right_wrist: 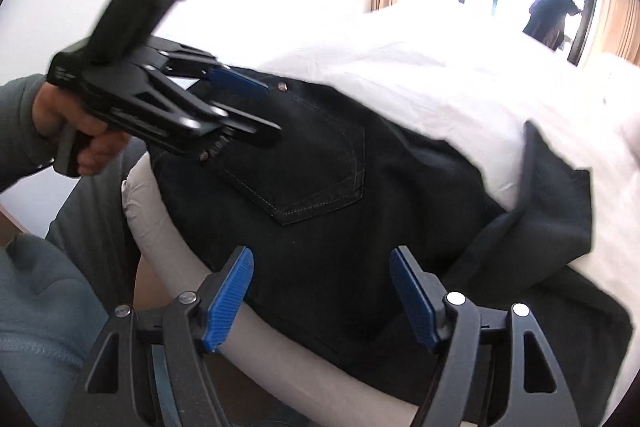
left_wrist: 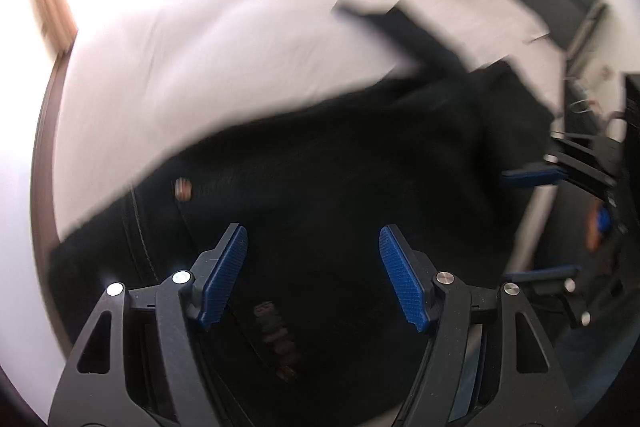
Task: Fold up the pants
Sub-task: 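Open both tools and release the folded jeans onto the bed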
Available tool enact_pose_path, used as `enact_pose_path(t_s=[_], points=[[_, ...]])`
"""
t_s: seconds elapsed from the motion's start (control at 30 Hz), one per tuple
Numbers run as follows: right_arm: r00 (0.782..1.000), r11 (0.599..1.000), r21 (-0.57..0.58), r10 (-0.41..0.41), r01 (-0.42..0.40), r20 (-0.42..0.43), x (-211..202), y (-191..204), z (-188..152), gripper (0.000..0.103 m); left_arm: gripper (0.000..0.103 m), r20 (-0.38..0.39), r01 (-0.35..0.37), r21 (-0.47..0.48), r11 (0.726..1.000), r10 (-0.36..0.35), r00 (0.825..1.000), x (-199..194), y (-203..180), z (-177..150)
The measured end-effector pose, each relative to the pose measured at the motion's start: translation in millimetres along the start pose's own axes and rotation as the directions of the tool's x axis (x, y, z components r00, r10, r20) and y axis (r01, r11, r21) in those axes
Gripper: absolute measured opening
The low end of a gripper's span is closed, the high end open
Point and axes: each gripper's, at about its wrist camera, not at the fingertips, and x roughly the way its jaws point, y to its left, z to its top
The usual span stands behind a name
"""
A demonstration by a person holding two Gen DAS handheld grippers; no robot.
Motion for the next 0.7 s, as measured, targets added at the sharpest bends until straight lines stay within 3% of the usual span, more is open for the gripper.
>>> enact_pose_path(t_s=[0.1, 0.17, 0.3, 0.43, 0.57, 0.7], points=[[0.985, 0.998, 0.036, -0.039, 0.046, -0.167, 48.1, -7.3, -16.2, 0.074, 0.068, -0.022, 0.002, -0.041, 0.999, -0.003, 1.000, 11.9, 9.1, -0.2], [0.990, 0.996, 0.079, -0.024, 0.035, -0.142, 45.8, -11.1, -18.2, 0.074, 0.068, 0.005, -0.006, -0.022, 1.000, 0.006, 1.000, 1.0, 3.4, 6.1], [0.999, 0.994, 0.106, 0.039, -0.035, -0.038, 25.2, -13.3, -8.4, 0.074, 0.068, 0.047, 0.045, 0.024, 0.999, -0.046, 0.998, -6.2, -12.9, 19.6], [0.987, 0.994, 0.109, 0.019, -0.002, -0.158, 61.6, -21.6, -18.1, 0.080, 0.068, -0.071, -0.026, 0.043, 0.999, 0.029, 0.997, 34.5, -15.0, 19.8], [0.992, 0.989, 0.145, 0.052, -0.035, -0.118, 41.9, -33.9, -11.8, 0.079, 0.068, -0.043, -0.027, 0.027, 0.999, 0.029, 0.999, 27.8, -12.6, 22.7], [0.999, 0.953, 0.302, 0.019, -0.029, 0.035, -7.7, -99.4, 15.6, 0.079, 0.068, 0.027, 0.019, 0.039, 0.999, -0.020, 0.999, 16.2, -26.9, 33.8]])
